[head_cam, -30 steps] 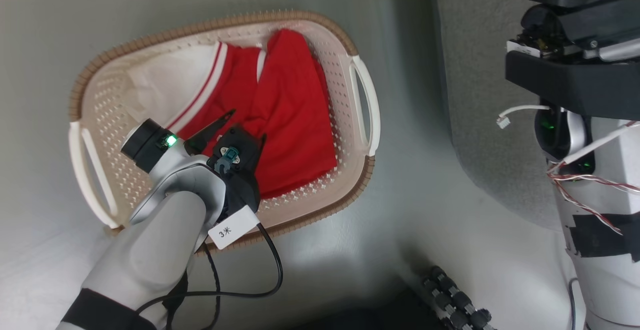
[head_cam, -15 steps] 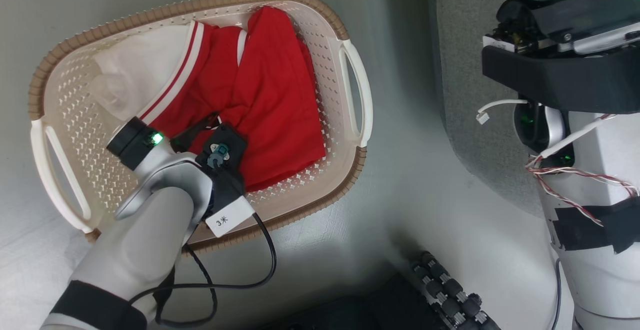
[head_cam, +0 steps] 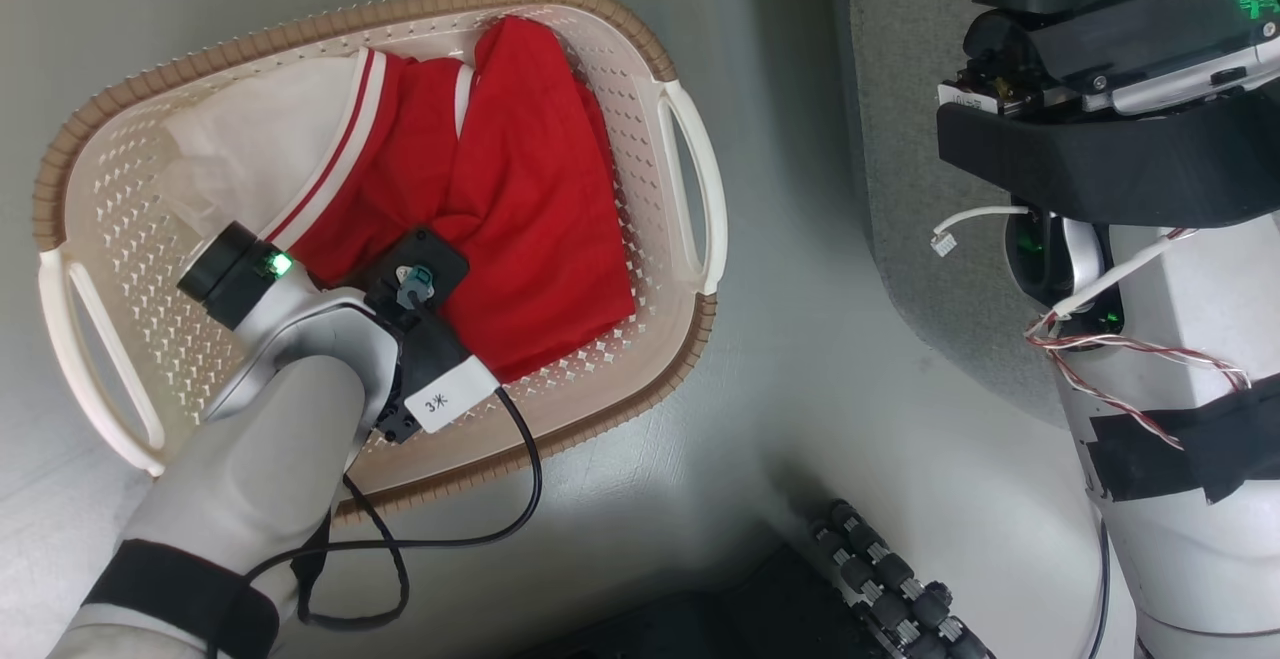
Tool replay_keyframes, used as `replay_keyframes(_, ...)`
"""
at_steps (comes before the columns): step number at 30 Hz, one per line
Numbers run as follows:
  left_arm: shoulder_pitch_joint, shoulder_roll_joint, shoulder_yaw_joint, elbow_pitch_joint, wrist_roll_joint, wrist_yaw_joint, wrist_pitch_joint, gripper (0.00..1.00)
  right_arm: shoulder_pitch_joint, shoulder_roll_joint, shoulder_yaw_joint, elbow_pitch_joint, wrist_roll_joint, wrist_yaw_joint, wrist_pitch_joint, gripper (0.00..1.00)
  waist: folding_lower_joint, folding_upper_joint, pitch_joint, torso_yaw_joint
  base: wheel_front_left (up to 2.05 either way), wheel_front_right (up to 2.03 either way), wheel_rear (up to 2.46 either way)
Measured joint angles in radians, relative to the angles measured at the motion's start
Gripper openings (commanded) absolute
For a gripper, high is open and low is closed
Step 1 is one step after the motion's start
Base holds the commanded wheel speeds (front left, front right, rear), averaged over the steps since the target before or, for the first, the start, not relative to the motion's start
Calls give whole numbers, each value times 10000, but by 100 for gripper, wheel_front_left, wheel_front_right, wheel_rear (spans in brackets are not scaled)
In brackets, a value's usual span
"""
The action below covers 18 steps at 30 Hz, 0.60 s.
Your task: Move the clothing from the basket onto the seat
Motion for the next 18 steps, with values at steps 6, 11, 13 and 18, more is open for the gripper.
replay_keyframes(6, -109, -63, 29, 219, 23, 88, -6, 0, -1, 46, 35, 121, -12, 31, -29, 100, 0, 0, -54, -66, 0, 0, 0)
replay_keyframes(11, -240, -157, 428, 98, -313, 159, -516, 0, -104, 146, 155, 435, -10, 94, -73, 100, 0, 0, -128, -110, 0, 0, 0)
replay_keyframes(13, -243, -199, 489, 12, -502, 165, -790, 0, -151, 167, 173, 608, -10, 151, -75, 100, 0, 0, -186, -120, 0, 0, 0)
replay_keyframes(18, -244, -639, 487, -272, -648, 69, -1595, 0, -144, 165, 178, 1208, -10, 224, -75, 100, 0, 0, -497, -21, 0, 0, 0)
